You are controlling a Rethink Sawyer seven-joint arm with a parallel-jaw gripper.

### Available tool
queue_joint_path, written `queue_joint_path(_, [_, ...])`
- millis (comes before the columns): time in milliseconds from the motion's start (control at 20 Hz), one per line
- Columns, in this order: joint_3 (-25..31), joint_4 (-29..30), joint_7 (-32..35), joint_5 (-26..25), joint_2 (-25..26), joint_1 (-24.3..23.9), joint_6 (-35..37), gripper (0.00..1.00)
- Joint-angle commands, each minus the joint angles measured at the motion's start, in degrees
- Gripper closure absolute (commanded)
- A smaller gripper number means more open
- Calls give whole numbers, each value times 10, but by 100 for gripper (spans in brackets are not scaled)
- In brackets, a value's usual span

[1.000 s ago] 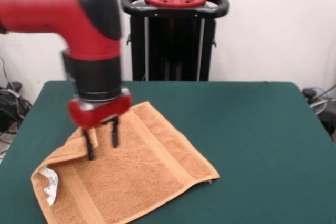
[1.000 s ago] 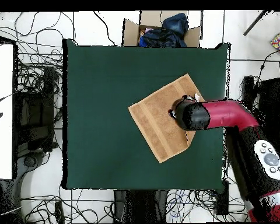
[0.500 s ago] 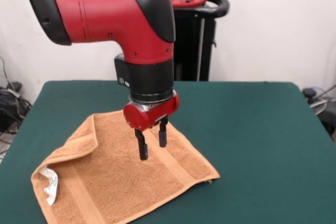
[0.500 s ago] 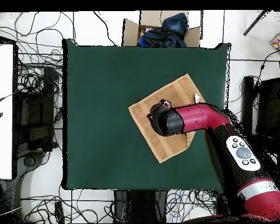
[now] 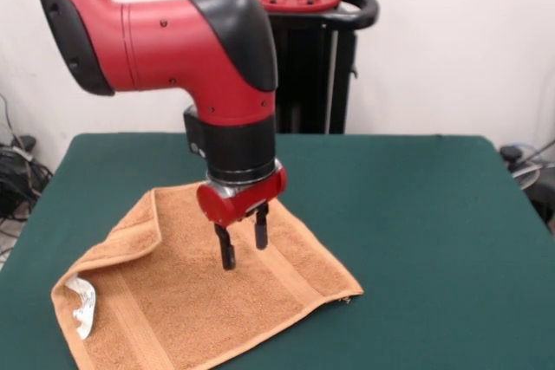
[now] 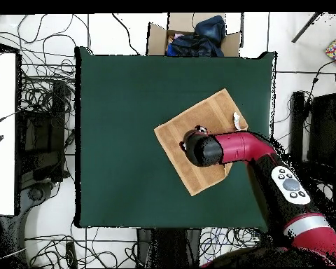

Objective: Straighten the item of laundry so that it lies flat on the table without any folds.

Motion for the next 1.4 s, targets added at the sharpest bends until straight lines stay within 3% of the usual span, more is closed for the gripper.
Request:
queue_joint_path(50, [-48,-48,117,10,76,0,-49,0])
queue_joint_path(650, [-50,-76,77,13,122,-21,-70,0])
queue_joint_path(1400, [-3,-117,-39,39,107,-78,36,0])
